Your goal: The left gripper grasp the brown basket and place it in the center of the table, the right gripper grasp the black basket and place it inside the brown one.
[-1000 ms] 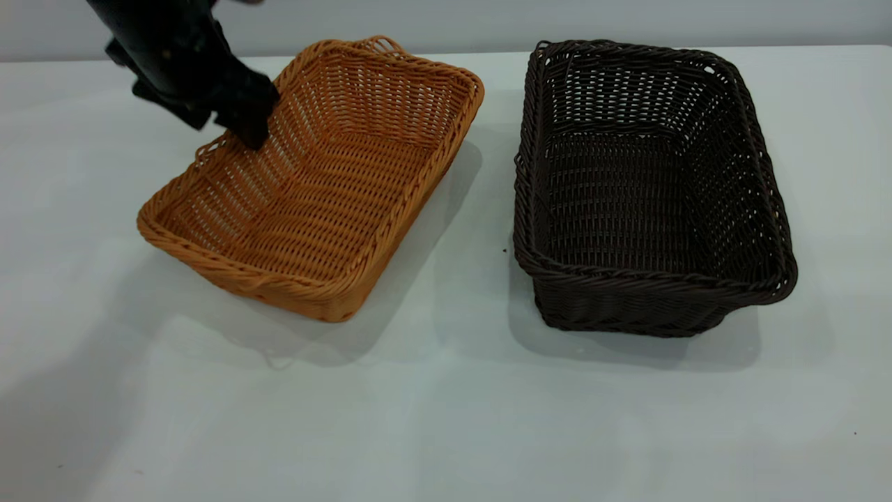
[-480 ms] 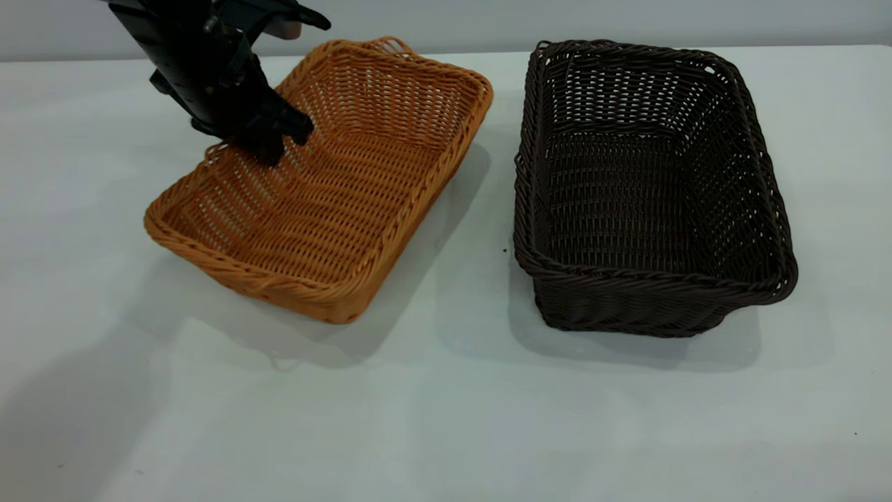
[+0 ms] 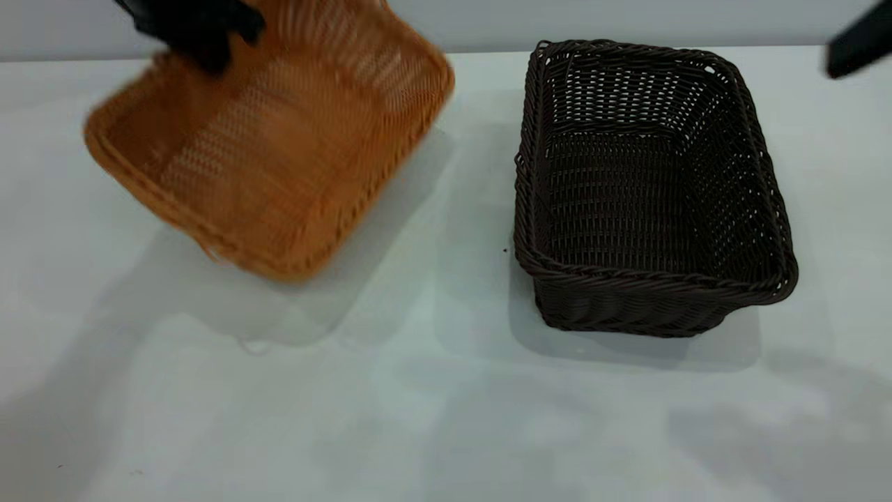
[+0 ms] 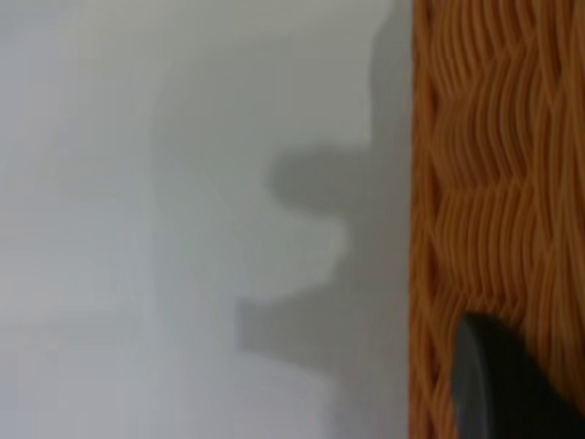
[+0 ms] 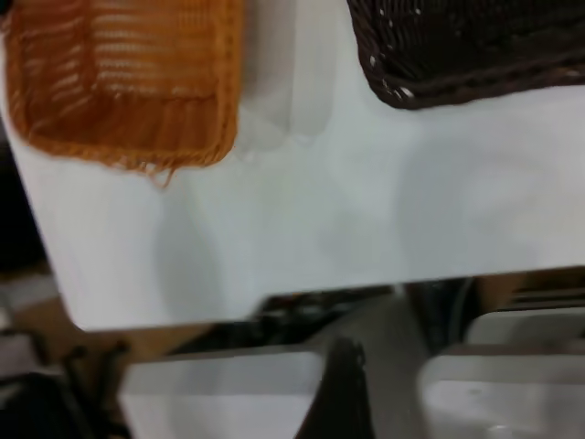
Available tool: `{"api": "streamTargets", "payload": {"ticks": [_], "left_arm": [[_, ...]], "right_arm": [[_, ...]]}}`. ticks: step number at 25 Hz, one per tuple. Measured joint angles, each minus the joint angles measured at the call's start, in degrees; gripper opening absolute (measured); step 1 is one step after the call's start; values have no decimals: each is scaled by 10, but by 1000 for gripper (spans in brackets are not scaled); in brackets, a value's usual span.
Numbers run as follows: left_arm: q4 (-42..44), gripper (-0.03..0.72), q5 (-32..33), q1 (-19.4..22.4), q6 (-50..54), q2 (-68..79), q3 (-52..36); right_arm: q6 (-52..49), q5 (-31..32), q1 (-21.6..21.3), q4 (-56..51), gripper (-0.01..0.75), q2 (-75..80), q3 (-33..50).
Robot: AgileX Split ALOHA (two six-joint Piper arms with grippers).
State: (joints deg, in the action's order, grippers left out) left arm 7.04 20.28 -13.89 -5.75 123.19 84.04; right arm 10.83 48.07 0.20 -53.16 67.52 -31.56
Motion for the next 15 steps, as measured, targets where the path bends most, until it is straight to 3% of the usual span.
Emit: {"api": "streamTargets", "payload": {"ticks": [10, 15], "left_arm": [[-1, 75, 2, -1, -11, -48, 0], [-2, 74, 1, -1, -11, -48, 0]], "right_arm": [[17, -84, 0, -133, 582, 240, -2], [84, -125, 16, -241, 582, 352, -11]]}}
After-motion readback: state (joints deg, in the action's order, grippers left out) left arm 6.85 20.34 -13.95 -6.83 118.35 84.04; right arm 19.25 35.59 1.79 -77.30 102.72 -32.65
